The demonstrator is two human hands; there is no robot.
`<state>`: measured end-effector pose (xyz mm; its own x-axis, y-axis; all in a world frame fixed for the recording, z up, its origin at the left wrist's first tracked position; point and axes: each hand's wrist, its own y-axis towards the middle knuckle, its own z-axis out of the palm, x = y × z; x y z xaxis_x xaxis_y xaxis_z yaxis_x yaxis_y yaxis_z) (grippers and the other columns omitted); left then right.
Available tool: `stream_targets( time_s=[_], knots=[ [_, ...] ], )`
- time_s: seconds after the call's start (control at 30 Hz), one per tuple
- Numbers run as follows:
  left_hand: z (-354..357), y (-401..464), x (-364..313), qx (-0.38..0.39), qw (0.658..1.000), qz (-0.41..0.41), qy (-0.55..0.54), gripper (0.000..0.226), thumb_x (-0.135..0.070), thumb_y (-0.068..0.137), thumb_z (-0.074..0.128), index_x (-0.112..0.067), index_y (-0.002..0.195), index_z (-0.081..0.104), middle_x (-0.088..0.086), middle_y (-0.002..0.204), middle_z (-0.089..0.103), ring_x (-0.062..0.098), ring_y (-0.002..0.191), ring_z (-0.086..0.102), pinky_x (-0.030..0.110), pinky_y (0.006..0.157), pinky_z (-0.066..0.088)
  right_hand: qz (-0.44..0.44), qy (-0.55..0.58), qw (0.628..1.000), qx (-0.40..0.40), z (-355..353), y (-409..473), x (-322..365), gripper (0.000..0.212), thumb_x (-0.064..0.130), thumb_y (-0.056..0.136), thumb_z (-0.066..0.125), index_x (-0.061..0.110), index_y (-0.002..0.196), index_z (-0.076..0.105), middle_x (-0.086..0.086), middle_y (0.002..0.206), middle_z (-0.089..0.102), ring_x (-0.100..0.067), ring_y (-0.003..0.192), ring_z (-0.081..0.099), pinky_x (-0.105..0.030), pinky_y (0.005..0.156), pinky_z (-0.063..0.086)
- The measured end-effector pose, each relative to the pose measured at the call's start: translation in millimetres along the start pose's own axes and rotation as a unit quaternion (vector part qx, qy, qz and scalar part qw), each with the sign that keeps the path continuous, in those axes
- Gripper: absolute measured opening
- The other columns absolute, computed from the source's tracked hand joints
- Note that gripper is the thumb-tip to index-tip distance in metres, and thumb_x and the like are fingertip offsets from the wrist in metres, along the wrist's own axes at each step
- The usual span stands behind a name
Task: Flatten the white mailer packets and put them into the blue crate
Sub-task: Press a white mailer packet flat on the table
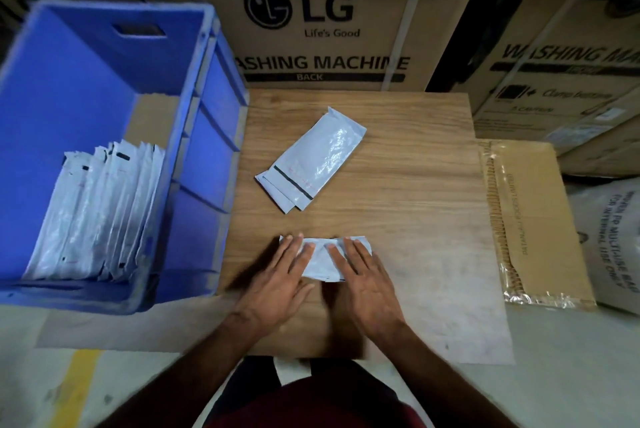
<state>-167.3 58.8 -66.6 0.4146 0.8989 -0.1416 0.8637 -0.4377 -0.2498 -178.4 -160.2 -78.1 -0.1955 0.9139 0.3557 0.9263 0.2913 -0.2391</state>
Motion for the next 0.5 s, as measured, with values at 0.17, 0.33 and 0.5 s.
stream_targets(
  time_s=[0.17,0.33,0.5],
  knots=[
    [-72.0,7.8,-21.3,-0.094,0.994,-0.043,-0.026,0.06,-0.016,0.091,0.044,-0.02,0.151,0.047,0.012,0.157,0.042,0.031,0.144,0.042,0.037,0.1,0.055,-0.04,0.025,0.992,-0.116,-60.9,4.7,14.4,0.074,0.005,0.085,0.038,0.022,0.156,0.038,-0.004,0.161,0.039,-0.027,0.149,0.035,-0.049,0.114,0.038],
    [-154.5,17.5,-10.6,-0.172,0.982,-0.075,-0.011,0.078,-0.007,0.075,0.071,-0.025,0.148,0.048,0.011,0.153,0.048,0.036,0.141,0.046,0.044,0.093,0.059,-0.061,0.029,0.976,-0.208,-134.5,30.3,52.7,0.07,0.004,0.087,0.037,0.021,0.154,0.043,-0.005,0.158,0.042,-0.03,0.147,0.037,-0.05,0.114,0.037],
    [-211.0,1.1,25.2,-0.256,0.966,-0.026,0.025,0.067,-0.005,0.083,0.046,-0.026,0.148,0.044,0.011,0.151,0.051,0.035,0.139,0.048,0.044,0.103,0.05,-0.066,0.04,0.96,-0.269,-170.9,44.7,100.1,0.072,0.01,0.084,0.034,0.022,0.154,0.043,-0.005,0.159,0.042,-0.028,0.147,0.038,-0.052,0.113,0.039]
  ],
)
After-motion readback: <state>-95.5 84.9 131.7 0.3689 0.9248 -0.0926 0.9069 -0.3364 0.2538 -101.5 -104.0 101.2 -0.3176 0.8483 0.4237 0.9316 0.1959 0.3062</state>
